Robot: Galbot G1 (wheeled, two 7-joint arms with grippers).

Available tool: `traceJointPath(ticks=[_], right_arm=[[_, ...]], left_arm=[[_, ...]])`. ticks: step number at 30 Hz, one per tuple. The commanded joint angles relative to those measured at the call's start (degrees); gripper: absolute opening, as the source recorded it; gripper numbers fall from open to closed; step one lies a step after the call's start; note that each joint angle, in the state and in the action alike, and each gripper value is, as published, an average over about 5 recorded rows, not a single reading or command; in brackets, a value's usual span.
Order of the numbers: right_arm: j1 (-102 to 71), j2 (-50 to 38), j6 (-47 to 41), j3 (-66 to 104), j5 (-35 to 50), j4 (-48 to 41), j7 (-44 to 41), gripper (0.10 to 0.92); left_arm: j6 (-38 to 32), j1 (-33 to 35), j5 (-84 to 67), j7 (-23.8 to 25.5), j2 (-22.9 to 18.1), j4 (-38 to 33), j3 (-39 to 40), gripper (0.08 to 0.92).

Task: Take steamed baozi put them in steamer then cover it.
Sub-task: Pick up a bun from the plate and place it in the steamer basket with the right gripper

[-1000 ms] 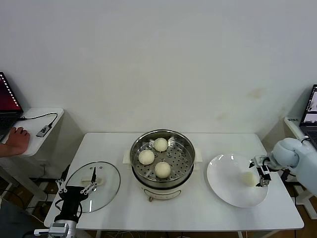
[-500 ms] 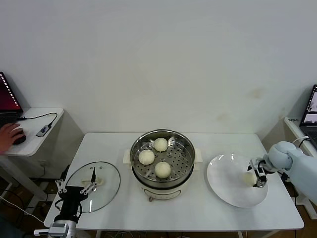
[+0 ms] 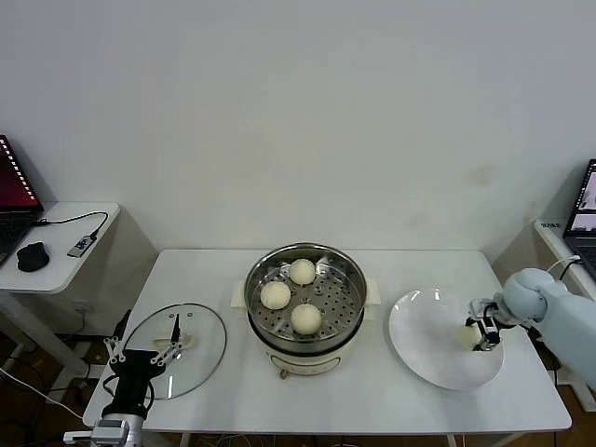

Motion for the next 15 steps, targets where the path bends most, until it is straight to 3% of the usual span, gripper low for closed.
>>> traceJointPath(ticks=[1,9,15], right_arm=[[0.3,-2.0,-0.2,1.1,1.1,1.9,-0.5,0.571],[10.7,-6.0,-3.0,-5.4,7.5,7.2,-1.0,0.544],[29.4,-7.4,-7.7,-20.6,17.4,12.7,-1.0,0.543]], left_arm=[[0.1,-0.1,0.0,0.0,0.1,-0.3,0.0,0.823],[0.1,-0.2,-0.1,0.0,0.3,-0.5,0.1,0.823],[0.0,-0.4,-0.2,0.0,0.5,-0.7,0.3,0.823]])
